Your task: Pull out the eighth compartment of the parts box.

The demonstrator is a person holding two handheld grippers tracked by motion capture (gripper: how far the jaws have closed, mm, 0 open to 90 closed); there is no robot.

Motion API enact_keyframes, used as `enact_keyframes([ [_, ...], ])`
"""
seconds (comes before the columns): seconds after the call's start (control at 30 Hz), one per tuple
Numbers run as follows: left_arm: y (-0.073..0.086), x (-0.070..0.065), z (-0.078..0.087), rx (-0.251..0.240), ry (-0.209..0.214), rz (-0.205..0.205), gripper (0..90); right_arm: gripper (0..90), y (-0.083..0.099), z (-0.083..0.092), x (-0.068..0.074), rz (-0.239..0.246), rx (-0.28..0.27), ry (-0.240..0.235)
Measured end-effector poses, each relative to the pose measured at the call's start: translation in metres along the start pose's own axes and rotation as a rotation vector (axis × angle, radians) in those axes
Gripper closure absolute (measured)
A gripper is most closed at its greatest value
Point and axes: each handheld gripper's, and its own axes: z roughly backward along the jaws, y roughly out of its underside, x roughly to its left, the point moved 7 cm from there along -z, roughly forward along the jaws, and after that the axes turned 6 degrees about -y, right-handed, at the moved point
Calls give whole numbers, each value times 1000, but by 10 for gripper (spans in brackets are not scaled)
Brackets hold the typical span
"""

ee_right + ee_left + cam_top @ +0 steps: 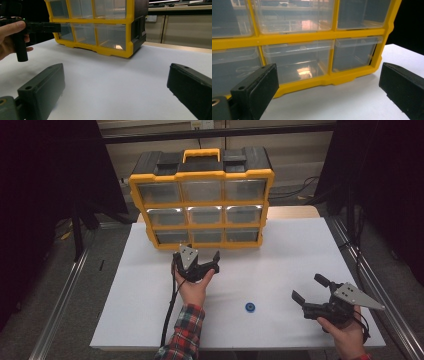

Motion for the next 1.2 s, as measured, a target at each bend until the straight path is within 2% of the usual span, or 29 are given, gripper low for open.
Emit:
enact_keyframes([
  [0.07, 0, -1, -2, -2, -9, 24, 25, 9, 0, 0, 0, 0, 0, 0],
  [0.1, -1, 1, -3, 4, -18, -5, 25, 9, 0, 0, 0, 1, 0, 0],
  [0.43, 1, 0, -13, 2, -37, 45, 30, 9, 0, 0, 0, -1, -1, 2],
  [0.47, 1, 3, -13, 15, -45, 11, 30, 9, 0, 0, 0, -1, -1, 2],
  [0.5, 1, 1, -14, 0, -44, 34, 30, 9, 0, 0, 0, -2, -1, 2],
  [0.57, 2, 4, -15, 12, -65, 15, 31, 8, 0, 0, 0, -1, -1, 1],
  [0.63, 3, 3, -17, 10, -65, 25, 31, 8, 0, 0, 0, -2, -2, -3],
  [0.77, 6, 4, -20, 20, -66, 12, 33, 8, 0, 0, 0, -1, -1, 1],
  [0.83, 6, 3, -21, 14, -64, 28, 34, 8, 0, 0, 0, -2, -1, 3],
  [1.0, 6, 2, -23, 8, -62, 32, 42, 8, 0, 0, 0, -2, -2, -2],
  [1.17, 7, 5, -24, 17, -76, 23, 41, 8, 0, 0, 1, -4, -1, -3],
  [1.2, 7, 4, -25, 13, -75, 39, 33, 8, 0, 0, 1, -4, -2, -4],
])
